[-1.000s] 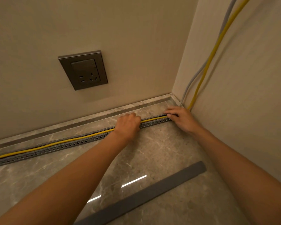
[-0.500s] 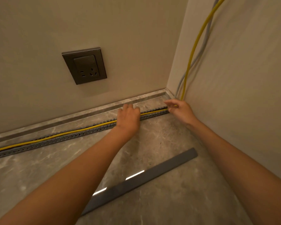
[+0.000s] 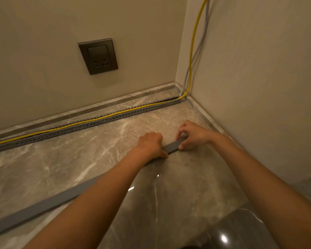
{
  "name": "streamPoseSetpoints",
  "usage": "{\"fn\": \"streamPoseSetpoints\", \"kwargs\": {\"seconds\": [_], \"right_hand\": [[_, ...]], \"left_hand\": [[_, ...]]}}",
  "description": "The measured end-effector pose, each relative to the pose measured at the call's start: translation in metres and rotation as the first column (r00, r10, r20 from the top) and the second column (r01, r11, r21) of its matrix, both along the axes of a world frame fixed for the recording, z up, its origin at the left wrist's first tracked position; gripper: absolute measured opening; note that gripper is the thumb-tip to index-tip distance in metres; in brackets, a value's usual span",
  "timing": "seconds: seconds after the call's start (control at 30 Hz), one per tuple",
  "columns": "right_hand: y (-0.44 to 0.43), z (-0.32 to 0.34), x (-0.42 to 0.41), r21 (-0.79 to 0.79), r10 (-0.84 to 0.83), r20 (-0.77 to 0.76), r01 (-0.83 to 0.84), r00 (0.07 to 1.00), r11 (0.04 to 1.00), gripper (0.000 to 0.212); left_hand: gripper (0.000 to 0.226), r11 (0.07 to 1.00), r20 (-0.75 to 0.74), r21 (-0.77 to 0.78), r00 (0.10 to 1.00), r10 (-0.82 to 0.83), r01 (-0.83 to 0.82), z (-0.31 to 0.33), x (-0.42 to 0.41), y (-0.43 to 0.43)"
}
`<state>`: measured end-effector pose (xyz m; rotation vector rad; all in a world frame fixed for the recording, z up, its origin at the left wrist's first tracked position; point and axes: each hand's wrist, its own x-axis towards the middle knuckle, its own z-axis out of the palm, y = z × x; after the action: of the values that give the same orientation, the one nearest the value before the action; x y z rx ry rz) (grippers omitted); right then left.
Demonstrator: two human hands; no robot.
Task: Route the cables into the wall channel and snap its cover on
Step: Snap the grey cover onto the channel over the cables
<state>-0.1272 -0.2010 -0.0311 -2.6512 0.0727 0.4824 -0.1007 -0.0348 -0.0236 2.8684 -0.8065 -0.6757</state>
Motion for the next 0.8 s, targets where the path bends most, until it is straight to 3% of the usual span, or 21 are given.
{"fn": "streamPoseSetpoints", "kwargs": {"seconds": [0.1,0.17,0.33,0.5,0.63,0.8], "right_hand": [[0.01,0.001,-0.001,-0.057,-0.012,0.004,0.012,1.0,0.998,0.034],[0.015,0.004,0.0,-0.078,-0.03,0.026,0.032,0.999,0.996,0.02],[0.023,0.001,0.007,-0.086,-0.095,0.133,0.107,0.987,0.991,0.025],[0.027,-0.007,0.016,-0.153,-0.072,0.176,0.099,0.982,0.983,0.023],[0.019,-0.003,0.033,-0.166,-0.066,0.25,0.11,0.966,0.98,0.024],[0.007,-0.004,0.056,-0.223,-0.004,0.296,0.074,0.955,0.972,0.031]], "left_hand": [[0.051,0.999,0.027,-0.044,1.0,0.01,-0.008,0.0,-0.008,0.005],[0.046,0.994,0.022,-0.099,0.998,0.057,-0.054,-0.001,-0.009,0.007],[0.03,0.969,0.057,-0.221,0.99,0.13,-0.114,0.004,0.0,0.014],[0.025,0.985,0.114,-0.163,0.99,0.079,-0.06,0.003,0.013,0.012],[0.025,0.99,0.266,-0.142,0.963,0.041,-0.003,0.003,0.024,0.005],[0.03,0.996,0.338,-0.079,0.939,0.069,-0.045,0.006,0.047,-0.012]]}}
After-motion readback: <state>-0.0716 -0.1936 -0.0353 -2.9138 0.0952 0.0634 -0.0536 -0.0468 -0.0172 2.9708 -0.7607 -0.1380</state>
